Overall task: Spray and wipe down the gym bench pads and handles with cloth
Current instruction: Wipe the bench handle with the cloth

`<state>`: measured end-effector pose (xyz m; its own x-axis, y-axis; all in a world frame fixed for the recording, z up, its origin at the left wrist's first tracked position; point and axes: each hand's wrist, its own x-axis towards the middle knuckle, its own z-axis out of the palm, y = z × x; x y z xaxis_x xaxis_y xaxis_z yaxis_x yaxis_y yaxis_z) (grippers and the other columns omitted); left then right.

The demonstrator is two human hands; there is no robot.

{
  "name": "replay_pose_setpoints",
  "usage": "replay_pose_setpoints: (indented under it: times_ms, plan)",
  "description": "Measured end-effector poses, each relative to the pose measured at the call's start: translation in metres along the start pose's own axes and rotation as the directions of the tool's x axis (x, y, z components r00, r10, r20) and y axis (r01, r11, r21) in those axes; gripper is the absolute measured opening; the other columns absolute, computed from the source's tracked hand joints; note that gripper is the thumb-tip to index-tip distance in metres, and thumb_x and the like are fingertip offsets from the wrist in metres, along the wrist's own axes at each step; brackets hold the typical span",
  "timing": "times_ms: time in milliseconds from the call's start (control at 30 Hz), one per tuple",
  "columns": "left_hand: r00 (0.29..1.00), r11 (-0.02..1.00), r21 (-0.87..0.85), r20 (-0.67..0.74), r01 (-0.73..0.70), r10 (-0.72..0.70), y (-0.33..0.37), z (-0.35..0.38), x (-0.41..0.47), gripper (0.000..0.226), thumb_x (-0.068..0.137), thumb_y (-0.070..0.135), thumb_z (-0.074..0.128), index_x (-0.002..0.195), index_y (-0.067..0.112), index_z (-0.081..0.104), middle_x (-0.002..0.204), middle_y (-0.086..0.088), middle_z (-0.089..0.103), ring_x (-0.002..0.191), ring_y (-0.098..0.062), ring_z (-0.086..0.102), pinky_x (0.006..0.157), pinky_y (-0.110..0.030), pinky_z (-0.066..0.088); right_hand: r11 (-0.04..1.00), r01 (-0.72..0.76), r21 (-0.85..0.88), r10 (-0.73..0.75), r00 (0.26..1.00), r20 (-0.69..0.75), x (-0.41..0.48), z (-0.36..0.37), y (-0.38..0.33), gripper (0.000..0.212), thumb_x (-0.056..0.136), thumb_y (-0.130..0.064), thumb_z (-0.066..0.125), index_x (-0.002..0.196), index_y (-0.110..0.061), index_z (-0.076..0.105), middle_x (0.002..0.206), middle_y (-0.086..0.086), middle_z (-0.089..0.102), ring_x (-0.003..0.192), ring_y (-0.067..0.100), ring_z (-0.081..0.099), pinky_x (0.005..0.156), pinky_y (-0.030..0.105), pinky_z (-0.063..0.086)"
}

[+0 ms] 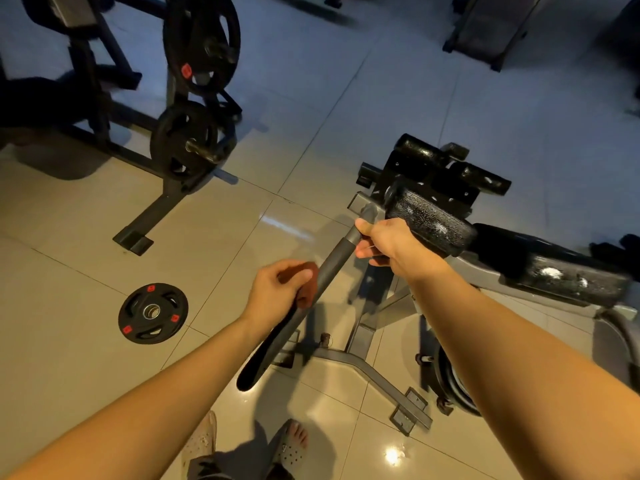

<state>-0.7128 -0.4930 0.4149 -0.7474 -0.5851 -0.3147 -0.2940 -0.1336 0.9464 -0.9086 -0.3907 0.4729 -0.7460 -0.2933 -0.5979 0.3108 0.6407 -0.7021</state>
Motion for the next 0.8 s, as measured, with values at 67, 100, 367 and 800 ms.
replay_pose_setpoints:
  times_ms: [67,100,367,800]
  plan:
    - [0.998,0.997,-0.032,0.022,0.063,-0.063,-0.003,-0.011,-0.006,0.014,0.095,0.01,0.07,0.107,0.013,0.077,0.1,-0.001,0.077,0.098,-0.018,0.072,0.084,-0.022,0.057,1.0,-0.002,0.012,0.002,1.0,0.006,0.001,-0.001,0.001,0.033,0.099,-0.038,0.066,0.108,-0.006,0.066,0.08,0.011,0.074,0.059,0.015,0.068,0.087,0.043,0.054]
    - [0.997,0.997,-0.046,0.029,0.068,-0.067,0.001,-0.009,-0.002,0.014,0.095,0.01,0.069,0.105,0.015,0.077,0.1,-0.002,0.077,0.098,-0.018,0.072,0.084,-0.023,0.058,1.0,-0.002,0.017,0.001,1.0,0.007,0.0,0.0,0.001,0.034,0.099,-0.038,0.065,0.11,-0.006,0.065,0.082,0.012,0.074,0.059,0.015,0.068,0.089,0.044,0.054]
    - [0.995,0.992,-0.084,-0.011,0.094,-0.095,0.03,0.041,0.045,0.017,0.099,0.024,0.067,0.116,0.023,0.071,0.108,0.003,0.07,0.106,-0.018,0.065,0.092,-0.033,0.057,1.0,0.024,-0.008,-0.024,1.0,-0.005,-0.001,-0.001,-0.001,0.027,0.099,-0.037,0.065,0.096,-0.011,0.064,0.078,0.01,0.073,0.061,0.017,0.068,0.086,0.043,0.055]
    - [0.997,0.979,-0.201,-0.078,0.007,-0.023,0.038,0.067,0.052,0.027,0.1,0.018,0.065,0.126,0.022,0.069,0.118,0.004,0.068,0.107,-0.013,0.064,0.087,-0.023,0.057,0.999,0.047,-0.014,-0.047,0.999,-0.019,-0.004,0.001,0.0,0.03,0.1,-0.038,0.063,0.1,-0.008,0.064,0.077,0.01,0.073,0.058,0.014,0.066,0.091,0.046,0.055]
